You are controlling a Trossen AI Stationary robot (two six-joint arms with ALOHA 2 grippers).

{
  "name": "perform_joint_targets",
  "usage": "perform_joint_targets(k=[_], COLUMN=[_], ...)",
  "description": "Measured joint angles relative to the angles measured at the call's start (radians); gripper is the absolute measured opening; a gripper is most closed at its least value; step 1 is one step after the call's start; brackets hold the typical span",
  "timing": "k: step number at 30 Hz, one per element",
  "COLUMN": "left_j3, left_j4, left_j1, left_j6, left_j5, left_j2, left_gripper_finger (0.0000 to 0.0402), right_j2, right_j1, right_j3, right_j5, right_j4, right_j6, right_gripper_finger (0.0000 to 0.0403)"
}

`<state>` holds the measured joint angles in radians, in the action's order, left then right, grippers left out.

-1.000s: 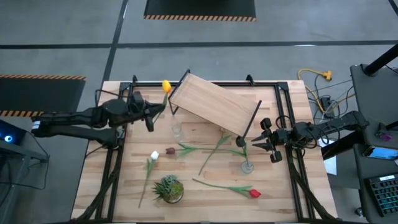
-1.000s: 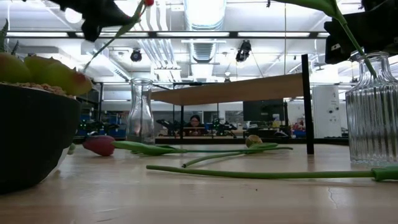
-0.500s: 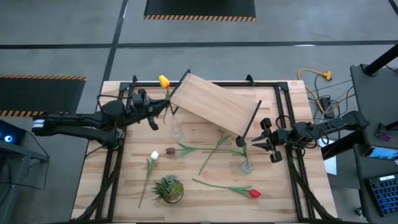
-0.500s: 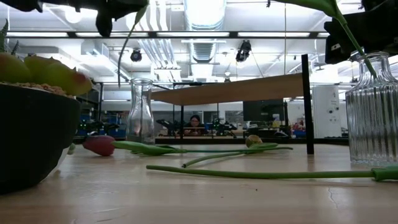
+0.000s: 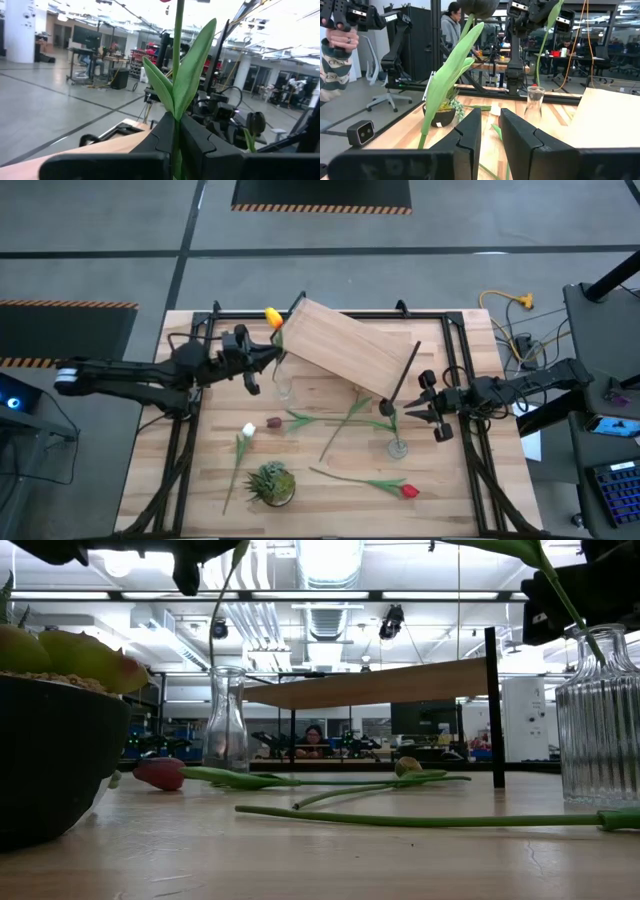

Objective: Pick and place flowers into a vace then onto a shelf
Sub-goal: Put the yellow tulip into the left transparent vase

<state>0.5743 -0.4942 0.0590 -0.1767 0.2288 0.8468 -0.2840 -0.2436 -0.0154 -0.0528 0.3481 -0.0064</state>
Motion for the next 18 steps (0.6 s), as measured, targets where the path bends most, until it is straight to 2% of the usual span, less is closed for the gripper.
perform_joint_targets(k=[18], left_j3=[0.068], left_j4=[-0.059], left_j1=[-0.001], left_j6=[0.027], left_j5=[-0.017], left_j2=[0.007], left_gripper_finger=[0.0000], right_j2=[-0.001], right_j1=[0.000], right_j3=[0.000], right_j5=[-0.002], right_j4=[0.000], right_j6=[-0.019], right_gripper_finger=[0.0063])
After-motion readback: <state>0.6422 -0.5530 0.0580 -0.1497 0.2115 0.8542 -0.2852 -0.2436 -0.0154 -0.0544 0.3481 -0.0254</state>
